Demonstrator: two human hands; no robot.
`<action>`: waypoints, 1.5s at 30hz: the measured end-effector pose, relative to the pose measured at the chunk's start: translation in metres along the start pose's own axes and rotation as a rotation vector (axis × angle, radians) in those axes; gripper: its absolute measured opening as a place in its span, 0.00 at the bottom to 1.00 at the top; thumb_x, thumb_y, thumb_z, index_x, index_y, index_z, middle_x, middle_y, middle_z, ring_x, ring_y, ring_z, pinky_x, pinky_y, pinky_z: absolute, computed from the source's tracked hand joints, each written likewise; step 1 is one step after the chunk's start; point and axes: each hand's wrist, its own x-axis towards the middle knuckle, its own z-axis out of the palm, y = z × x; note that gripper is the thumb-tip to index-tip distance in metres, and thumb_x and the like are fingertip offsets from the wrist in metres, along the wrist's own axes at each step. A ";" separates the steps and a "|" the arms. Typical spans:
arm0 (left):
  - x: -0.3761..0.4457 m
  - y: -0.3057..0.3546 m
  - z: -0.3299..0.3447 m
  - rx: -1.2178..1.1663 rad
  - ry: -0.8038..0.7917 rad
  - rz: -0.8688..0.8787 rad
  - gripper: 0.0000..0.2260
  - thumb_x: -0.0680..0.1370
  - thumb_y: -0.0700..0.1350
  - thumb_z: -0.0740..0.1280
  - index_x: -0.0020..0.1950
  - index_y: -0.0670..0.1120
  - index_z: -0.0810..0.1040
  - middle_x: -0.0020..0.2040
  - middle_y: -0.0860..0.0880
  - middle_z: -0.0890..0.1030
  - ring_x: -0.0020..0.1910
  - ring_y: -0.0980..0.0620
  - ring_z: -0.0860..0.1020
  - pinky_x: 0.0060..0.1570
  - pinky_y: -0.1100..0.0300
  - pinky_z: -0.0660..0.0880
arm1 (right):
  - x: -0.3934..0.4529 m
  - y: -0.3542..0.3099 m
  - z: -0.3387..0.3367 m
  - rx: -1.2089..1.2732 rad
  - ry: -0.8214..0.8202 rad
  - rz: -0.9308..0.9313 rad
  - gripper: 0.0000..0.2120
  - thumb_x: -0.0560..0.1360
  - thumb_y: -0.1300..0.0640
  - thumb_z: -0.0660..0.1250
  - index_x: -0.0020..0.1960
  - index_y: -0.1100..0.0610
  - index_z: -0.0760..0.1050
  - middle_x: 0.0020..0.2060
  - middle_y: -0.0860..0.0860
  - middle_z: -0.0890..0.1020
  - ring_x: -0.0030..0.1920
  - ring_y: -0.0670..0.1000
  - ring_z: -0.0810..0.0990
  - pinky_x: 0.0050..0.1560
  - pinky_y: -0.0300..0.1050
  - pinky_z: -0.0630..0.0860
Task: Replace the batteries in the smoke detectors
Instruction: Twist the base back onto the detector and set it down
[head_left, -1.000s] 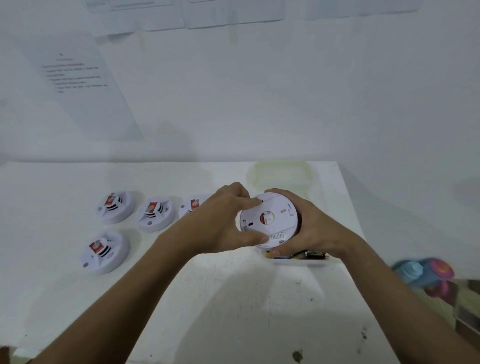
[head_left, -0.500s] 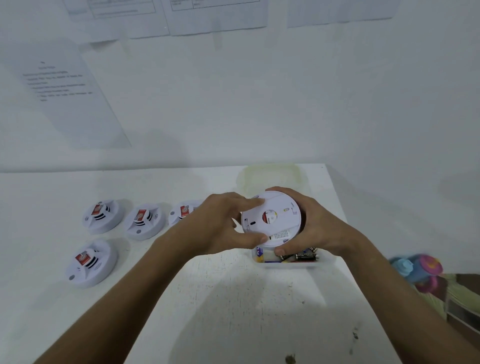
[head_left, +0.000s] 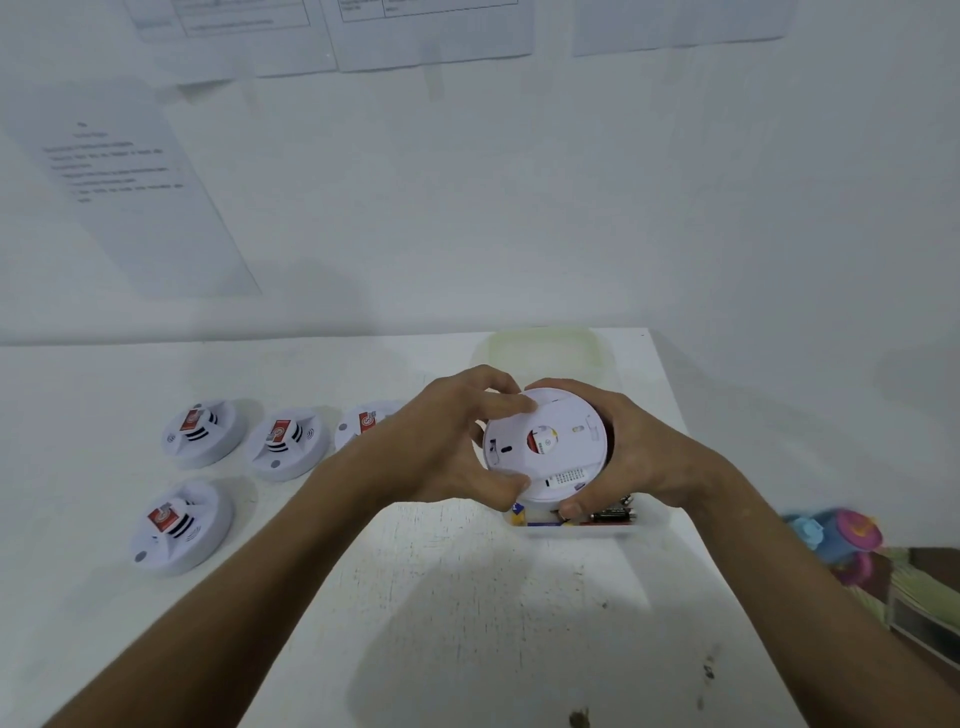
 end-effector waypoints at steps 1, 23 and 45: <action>0.000 -0.001 0.001 0.002 0.007 0.000 0.29 0.67 0.50 0.78 0.67 0.51 0.76 0.63 0.55 0.71 0.56 0.55 0.73 0.51 0.67 0.77 | 0.000 0.000 0.000 0.008 0.001 -0.002 0.42 0.56 0.71 0.79 0.68 0.54 0.71 0.60 0.52 0.78 0.61 0.55 0.78 0.54 0.48 0.80; -0.009 -0.015 0.017 -0.711 0.038 -0.255 0.29 0.75 0.41 0.72 0.73 0.54 0.68 0.50 0.44 0.85 0.47 0.45 0.84 0.49 0.56 0.81 | -0.006 0.003 -0.003 0.005 0.079 0.087 0.42 0.66 0.65 0.79 0.73 0.45 0.64 0.66 0.44 0.74 0.67 0.49 0.73 0.59 0.54 0.79; -0.001 -0.013 0.034 -0.710 0.427 -0.343 0.20 0.67 0.56 0.73 0.58 0.56 0.80 0.55 0.60 0.82 0.49 0.65 0.81 0.44 0.70 0.76 | -0.001 0.009 0.022 0.148 0.499 0.022 0.27 0.67 0.49 0.73 0.66 0.40 0.74 0.60 0.42 0.80 0.54 0.47 0.84 0.55 0.44 0.80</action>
